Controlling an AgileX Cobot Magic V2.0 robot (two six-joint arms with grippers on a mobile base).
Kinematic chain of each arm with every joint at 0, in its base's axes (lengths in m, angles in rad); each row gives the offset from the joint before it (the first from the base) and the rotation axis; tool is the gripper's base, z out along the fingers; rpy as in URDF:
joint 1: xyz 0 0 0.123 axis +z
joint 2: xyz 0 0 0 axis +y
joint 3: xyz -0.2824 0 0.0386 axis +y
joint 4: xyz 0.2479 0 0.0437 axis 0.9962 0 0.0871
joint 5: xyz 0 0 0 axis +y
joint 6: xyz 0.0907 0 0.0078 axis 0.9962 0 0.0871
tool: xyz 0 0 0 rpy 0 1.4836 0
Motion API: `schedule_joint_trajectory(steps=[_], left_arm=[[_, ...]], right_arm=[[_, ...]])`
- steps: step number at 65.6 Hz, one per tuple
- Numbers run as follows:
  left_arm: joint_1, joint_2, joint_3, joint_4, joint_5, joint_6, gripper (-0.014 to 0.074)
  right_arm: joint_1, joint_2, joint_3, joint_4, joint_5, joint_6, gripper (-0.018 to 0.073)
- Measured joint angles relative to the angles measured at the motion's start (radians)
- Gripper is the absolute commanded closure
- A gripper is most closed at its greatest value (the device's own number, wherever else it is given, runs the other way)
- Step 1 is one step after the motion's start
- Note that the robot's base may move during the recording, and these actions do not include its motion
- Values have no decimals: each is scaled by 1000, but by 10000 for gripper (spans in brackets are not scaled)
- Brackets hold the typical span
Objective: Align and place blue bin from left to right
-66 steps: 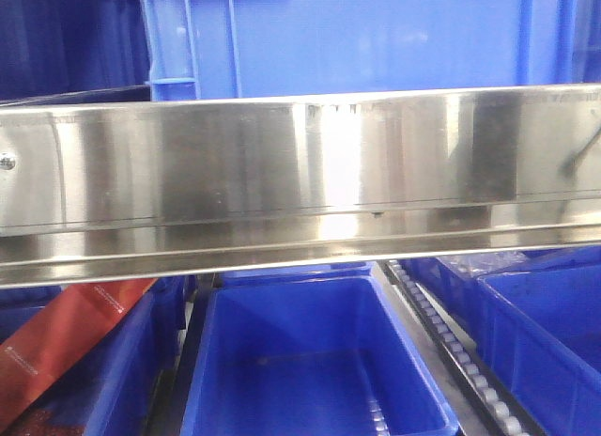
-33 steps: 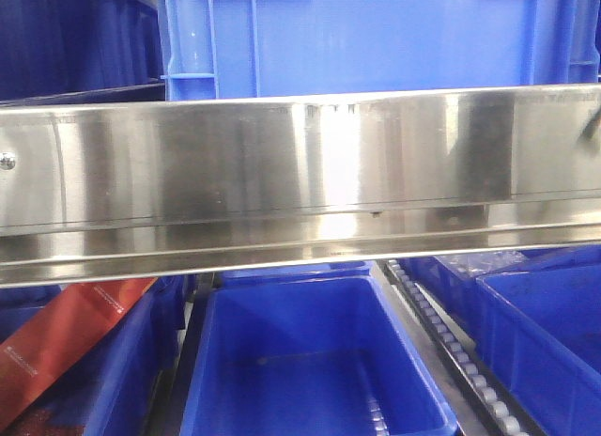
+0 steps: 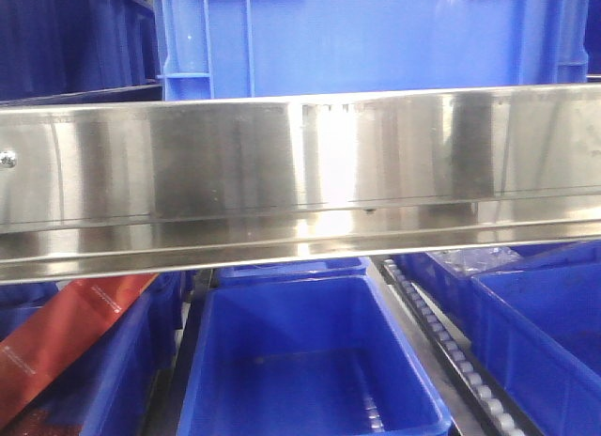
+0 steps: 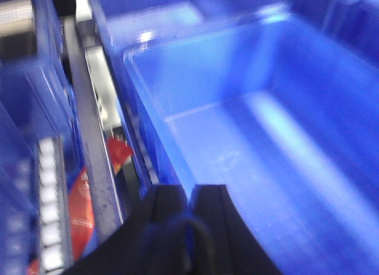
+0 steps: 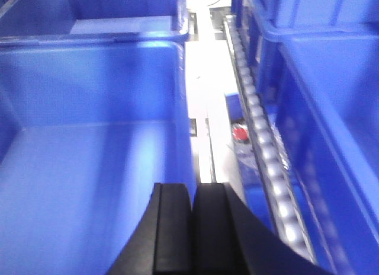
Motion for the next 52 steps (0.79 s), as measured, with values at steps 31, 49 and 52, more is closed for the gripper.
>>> schedule_joint_trajectory(steps=[31, 49, 52], left_arm=[[0, -493, 719, -46, -386, -1, 707], [0, -858, 1108, -46, -605, -1, 707], [0, -919, 1171, -46, -621, -1, 707]], right_arm=[[0, -462, 710, 0, -393, 0, 721], [0, -790, 1030, 0, -537, 0, 721], [0, -847, 1088, 0, -567, 0, 721]])
